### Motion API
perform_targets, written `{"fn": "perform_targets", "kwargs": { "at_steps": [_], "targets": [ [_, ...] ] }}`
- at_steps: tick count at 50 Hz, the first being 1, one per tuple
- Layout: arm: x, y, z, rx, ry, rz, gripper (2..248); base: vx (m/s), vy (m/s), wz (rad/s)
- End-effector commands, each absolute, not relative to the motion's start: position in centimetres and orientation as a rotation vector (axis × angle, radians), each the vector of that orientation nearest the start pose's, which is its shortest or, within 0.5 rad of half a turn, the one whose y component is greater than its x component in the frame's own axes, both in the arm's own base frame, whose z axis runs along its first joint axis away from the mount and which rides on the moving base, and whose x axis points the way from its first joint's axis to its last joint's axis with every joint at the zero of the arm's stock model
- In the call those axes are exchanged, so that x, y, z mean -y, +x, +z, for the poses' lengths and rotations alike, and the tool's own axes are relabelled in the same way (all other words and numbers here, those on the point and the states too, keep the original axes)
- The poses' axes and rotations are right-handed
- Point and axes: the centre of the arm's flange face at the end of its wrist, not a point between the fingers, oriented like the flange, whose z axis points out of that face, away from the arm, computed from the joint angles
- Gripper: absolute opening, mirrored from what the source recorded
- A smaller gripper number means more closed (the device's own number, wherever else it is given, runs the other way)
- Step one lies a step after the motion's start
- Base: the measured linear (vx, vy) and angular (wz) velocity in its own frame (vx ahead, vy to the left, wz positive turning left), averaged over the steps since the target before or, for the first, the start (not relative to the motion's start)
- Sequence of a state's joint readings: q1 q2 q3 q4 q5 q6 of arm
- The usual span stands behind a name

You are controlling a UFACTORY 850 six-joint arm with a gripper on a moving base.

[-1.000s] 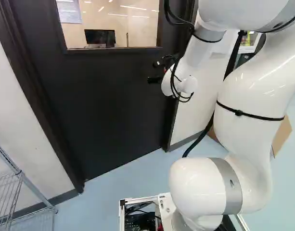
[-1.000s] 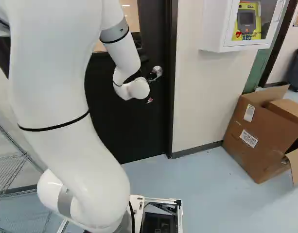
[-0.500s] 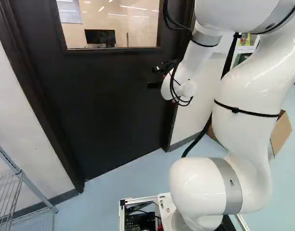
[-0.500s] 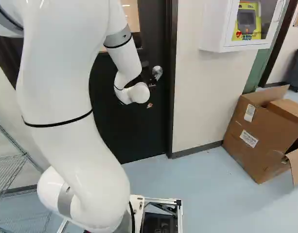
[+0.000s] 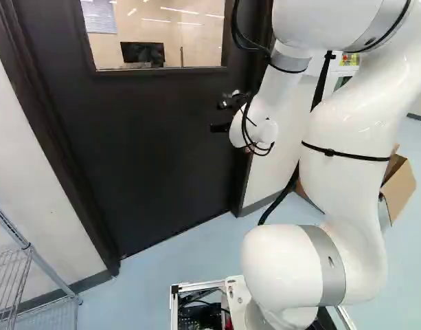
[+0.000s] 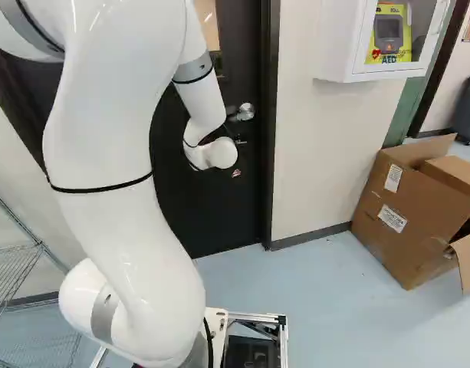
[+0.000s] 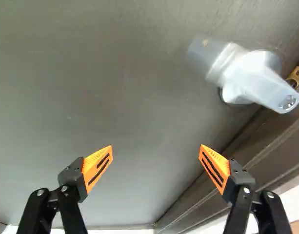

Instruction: Open the door and move inside

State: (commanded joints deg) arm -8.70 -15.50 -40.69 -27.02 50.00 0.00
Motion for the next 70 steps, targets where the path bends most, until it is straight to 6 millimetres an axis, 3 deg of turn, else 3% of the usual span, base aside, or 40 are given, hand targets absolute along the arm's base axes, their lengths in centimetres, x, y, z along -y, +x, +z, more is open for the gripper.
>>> {"fn": "perform_targets", "kwargs": {
  "at_steps": [26,46,70],
  "targets": [
    [4.6,50.7,36.5,0.520,-2.494,-1.796,247,0.000,0.000,0.000],
    [4.5,51.0,36.2,0.527,-2.493,-1.792,247,0.000,0.000,0.000],
    [4.4,53.2,36.0,0.598,-2.464,-1.792,247,0.000,0.000,0.000]
  ]
}}
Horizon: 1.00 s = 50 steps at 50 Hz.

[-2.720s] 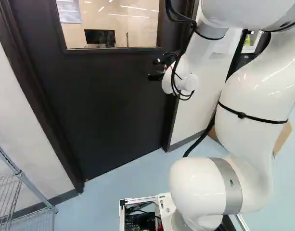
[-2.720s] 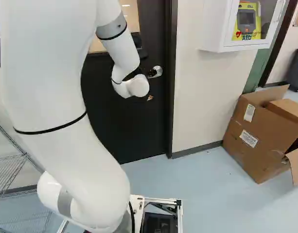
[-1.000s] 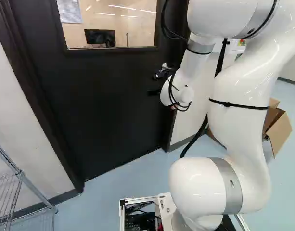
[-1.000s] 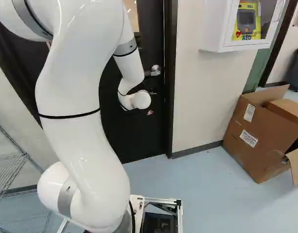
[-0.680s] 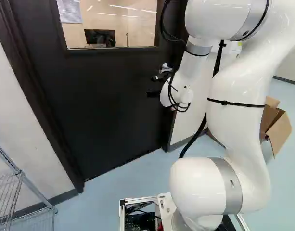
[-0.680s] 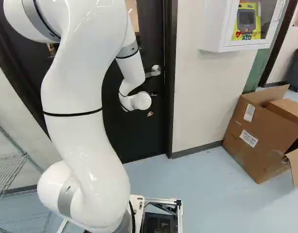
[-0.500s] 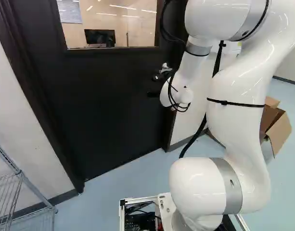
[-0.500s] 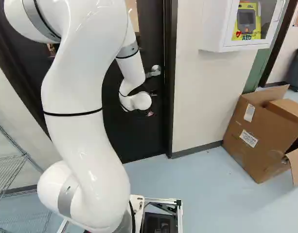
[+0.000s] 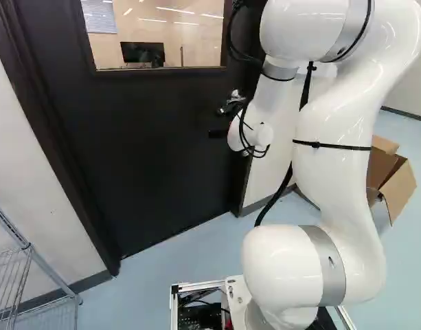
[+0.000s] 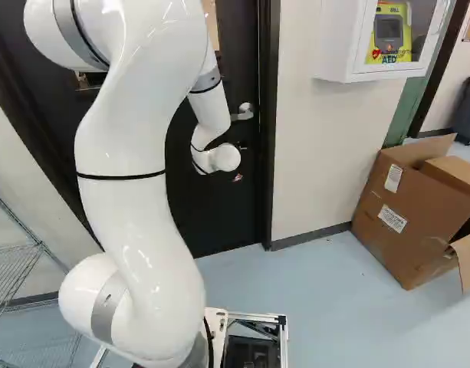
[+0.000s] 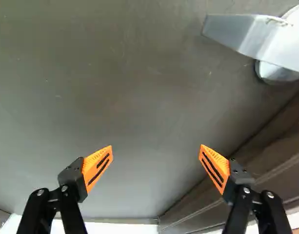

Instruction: Open the door and move inside

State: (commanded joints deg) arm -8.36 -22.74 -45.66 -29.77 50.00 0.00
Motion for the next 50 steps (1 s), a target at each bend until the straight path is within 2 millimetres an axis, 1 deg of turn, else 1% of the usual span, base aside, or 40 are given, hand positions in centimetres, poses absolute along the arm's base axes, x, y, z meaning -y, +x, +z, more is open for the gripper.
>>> {"fn": "perform_targets", "kwargs": {
  "at_steps": [22,50],
  "targets": [
    [4.0,55.9,35.6,0.670,-2.430,-1.798,247,0.000,0.000,0.000],
    [2.8,59.9,35.0,0.754,-2.376,-1.815,247,0.000,0.000,0.000]
  ]
}}
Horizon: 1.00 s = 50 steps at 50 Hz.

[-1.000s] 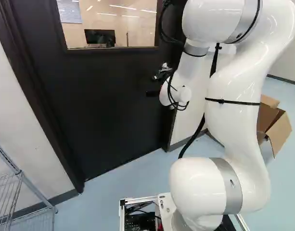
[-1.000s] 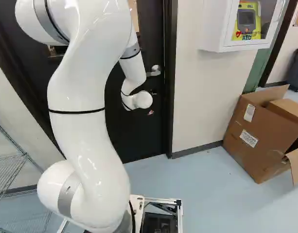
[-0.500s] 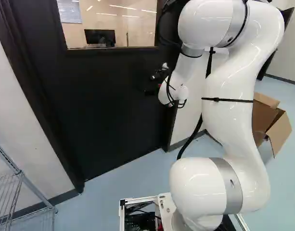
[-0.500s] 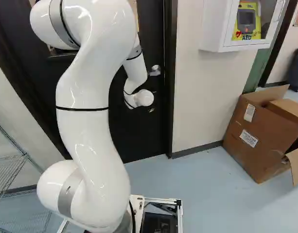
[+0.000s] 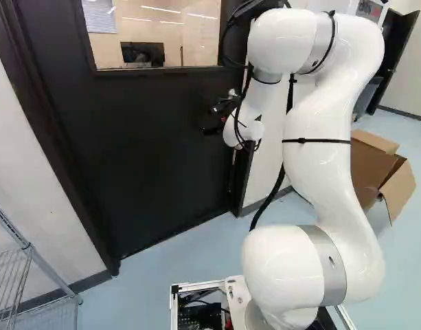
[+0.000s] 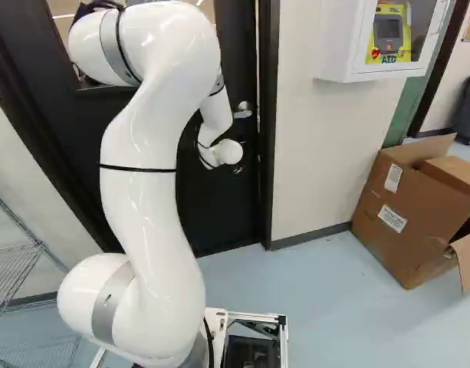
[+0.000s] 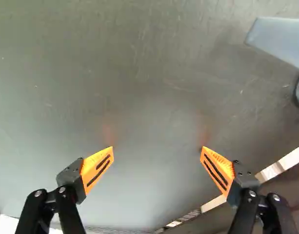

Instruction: Open the door and move inside

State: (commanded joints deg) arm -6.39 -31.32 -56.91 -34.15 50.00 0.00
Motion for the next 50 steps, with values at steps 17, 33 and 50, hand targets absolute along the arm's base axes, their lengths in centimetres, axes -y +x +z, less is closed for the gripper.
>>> {"fn": "perform_targets", "kwargs": {
  "at_steps": [17,33,50],
  "targets": [
    [1.5,62.5,34.6,0.810,-2.334,-1.826,247,0.000,0.000,0.000],
    [0.1,65.0,34.2,0.863,-2.290,-1.839,247,0.000,0.000,0.000],
    [-1.6,68.1,33.6,0.920,-2.238,-1.861,247,0.000,0.000,0.000]
  ]
}}
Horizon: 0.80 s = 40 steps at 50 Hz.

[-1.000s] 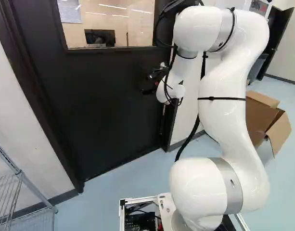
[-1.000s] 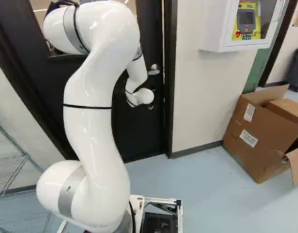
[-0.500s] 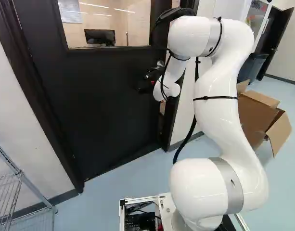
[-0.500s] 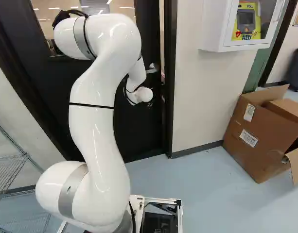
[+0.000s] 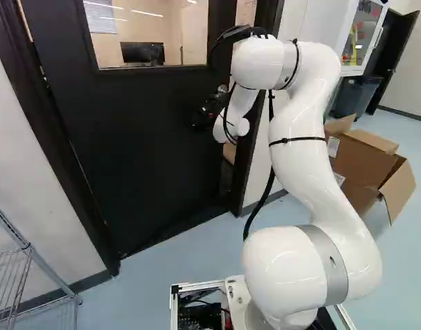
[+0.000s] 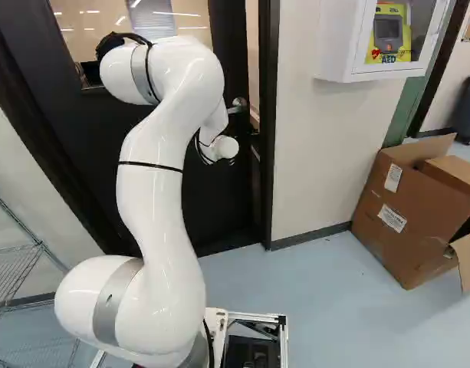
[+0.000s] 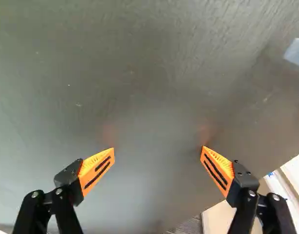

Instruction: Open the door and move inside

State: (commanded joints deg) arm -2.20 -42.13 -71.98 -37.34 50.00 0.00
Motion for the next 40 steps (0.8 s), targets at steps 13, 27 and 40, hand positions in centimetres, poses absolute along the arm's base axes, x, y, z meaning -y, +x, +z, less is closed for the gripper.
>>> {"fn": "perform_targets", "kwargs": {
  "at_steps": [13,27,40],
  "targets": [
    [-2.9,70.6,33.0,0.963,-2.195,-1.883,247,0.000,0.000,0.000],
    [-4.4,73.4,32.3,1.009,-2.146,-1.909,247,0.000,0.000,0.000],
    [-5.8,75.8,31.7,1.049,-2.097,-1.938,247,0.000,0.000,0.000]
  ]
}}
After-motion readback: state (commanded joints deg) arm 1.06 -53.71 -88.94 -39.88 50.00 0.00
